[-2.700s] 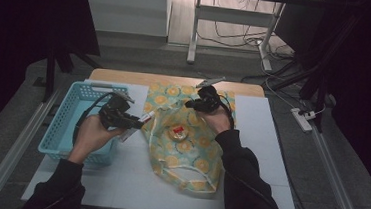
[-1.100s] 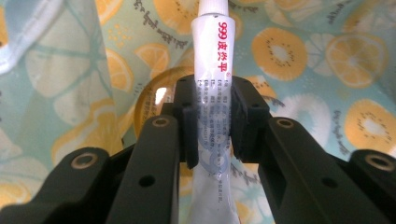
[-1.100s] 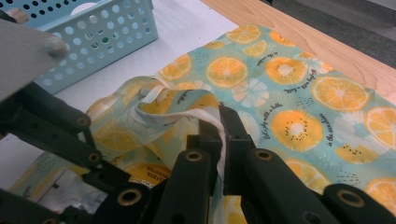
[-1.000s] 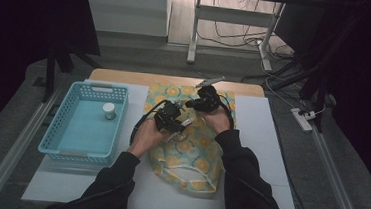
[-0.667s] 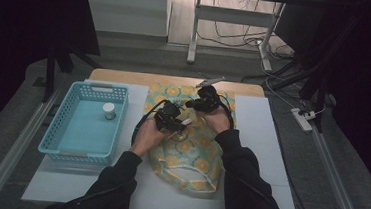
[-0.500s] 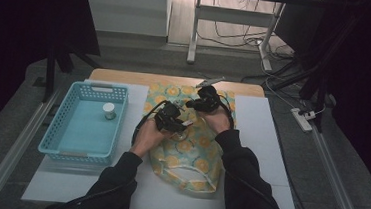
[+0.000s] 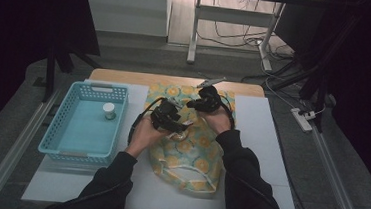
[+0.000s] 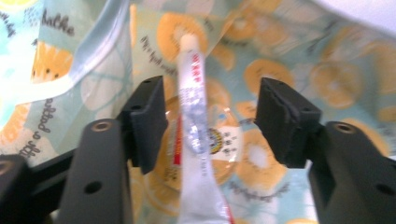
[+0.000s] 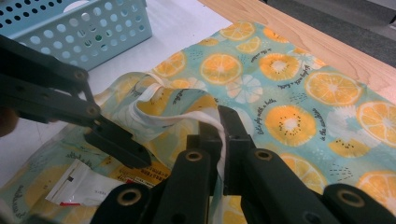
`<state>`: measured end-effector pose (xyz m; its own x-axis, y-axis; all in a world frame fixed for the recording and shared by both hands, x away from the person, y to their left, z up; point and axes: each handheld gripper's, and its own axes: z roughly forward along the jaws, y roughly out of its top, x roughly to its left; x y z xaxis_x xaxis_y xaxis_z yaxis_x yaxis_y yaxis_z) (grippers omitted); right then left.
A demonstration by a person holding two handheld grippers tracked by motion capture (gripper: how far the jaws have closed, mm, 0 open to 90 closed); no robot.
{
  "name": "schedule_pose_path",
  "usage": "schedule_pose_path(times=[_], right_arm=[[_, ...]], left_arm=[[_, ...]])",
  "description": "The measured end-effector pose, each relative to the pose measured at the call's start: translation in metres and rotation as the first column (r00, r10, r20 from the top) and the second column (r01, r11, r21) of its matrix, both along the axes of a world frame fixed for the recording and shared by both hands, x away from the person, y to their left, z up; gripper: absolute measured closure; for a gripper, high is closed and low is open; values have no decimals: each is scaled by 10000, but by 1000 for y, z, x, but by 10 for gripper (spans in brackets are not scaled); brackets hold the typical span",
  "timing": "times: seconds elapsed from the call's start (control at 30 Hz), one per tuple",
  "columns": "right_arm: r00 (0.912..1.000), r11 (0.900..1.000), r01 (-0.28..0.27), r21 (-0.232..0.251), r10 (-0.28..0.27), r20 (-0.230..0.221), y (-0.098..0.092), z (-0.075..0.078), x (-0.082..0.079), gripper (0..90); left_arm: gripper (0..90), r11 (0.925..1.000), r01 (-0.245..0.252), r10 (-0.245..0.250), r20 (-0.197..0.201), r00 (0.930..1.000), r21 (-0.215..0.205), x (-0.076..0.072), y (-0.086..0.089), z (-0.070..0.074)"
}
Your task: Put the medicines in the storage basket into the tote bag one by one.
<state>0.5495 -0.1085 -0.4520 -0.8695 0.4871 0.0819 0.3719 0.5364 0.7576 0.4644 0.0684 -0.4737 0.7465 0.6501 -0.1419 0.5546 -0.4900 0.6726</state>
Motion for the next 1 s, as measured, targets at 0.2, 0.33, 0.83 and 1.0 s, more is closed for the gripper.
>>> schedule_pose_path(times=[0.2, 0.33, 0.83, 1.0], right_arm=[[10000, 10000, -20, 22, 20, 12, -1, -1, 0, 900], [10000, 10000, -11, 0, 11, 17, -2, -1, -1, 900], [10000, 10000, -32, 27, 32, 45, -2, -1, -2, 900], [10000, 10000, -32, 21, 32, 67, -2, 0, -3, 900]], left_arm=[[303, 9988, 304, -304, 0, 9995, -380, -10, 4, 11], [244, 9968, 340, -341, 8, 9994, -717, -16, 11, 18], [85, 9950, 381, -404, -233, 9989, -922, -27, 47, 29], [65, 9975, 329, -341, -188, 9992, -631, -30, 62, 30]])
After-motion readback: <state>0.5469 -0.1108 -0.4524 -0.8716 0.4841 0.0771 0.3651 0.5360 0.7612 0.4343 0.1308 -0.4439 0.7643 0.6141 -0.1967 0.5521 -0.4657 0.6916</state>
